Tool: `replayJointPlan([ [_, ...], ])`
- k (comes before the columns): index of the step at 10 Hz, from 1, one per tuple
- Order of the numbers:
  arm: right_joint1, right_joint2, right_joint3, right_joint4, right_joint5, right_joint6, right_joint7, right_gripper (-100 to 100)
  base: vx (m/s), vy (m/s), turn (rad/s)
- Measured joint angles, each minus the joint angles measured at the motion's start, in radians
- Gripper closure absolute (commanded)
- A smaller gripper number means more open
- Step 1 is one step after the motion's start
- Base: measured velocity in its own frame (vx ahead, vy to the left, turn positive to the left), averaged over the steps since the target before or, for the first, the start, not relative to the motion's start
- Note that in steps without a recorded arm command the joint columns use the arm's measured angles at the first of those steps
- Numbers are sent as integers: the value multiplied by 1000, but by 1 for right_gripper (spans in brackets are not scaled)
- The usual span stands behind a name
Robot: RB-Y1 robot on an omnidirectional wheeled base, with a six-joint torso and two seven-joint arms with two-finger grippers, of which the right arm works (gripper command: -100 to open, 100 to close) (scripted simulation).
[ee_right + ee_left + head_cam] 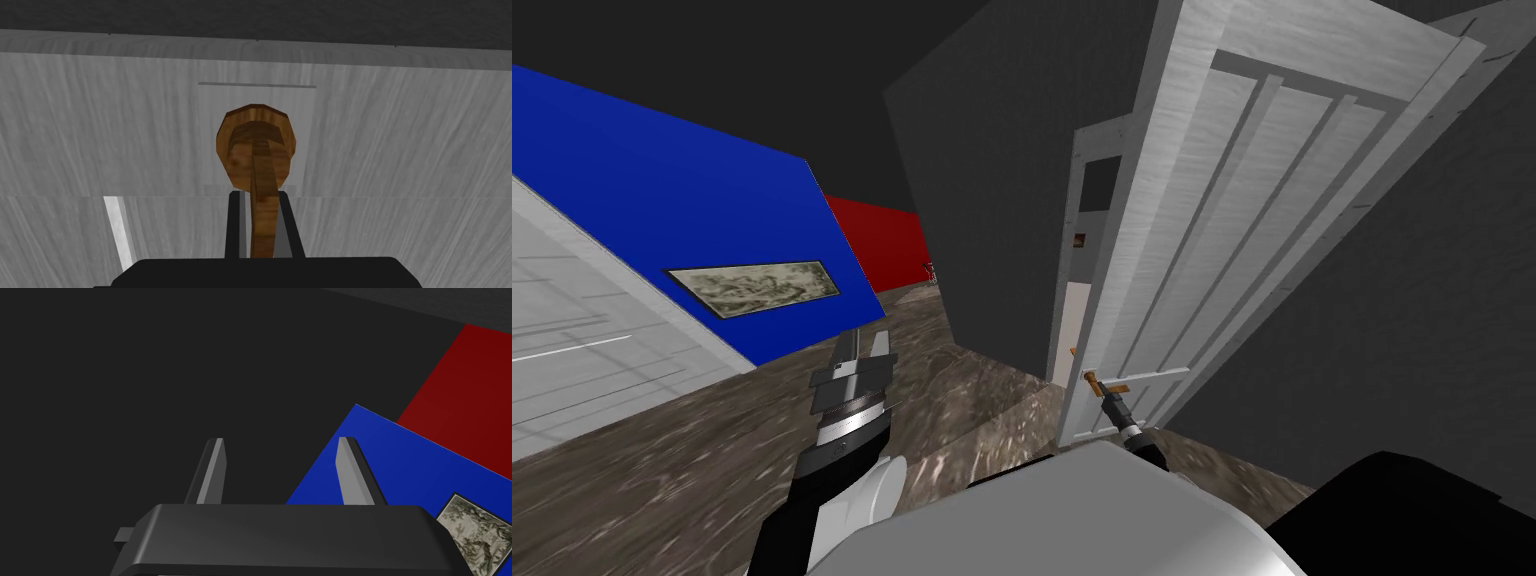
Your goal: Pull the door open
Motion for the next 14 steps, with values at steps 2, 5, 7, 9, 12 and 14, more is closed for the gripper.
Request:
replayJointPlan([
  [2,-33,4,-6,27,6,12,4,100,-158,-47,88],
  [5,-101,10,-15,87,16,15,7,100,-190,-61,137],
  [7,-135,15,-19,110,22,27,11,100,-121,-25,65],
  [9,-178,19,-26,159,27,22,14,100,-175,-64,122],
  [12,-236,25,-35,201,37,34,19,100,-213,-54,98],
  [14,-263,31,-37,227,44,43,21,100,-165,-54,72],
])
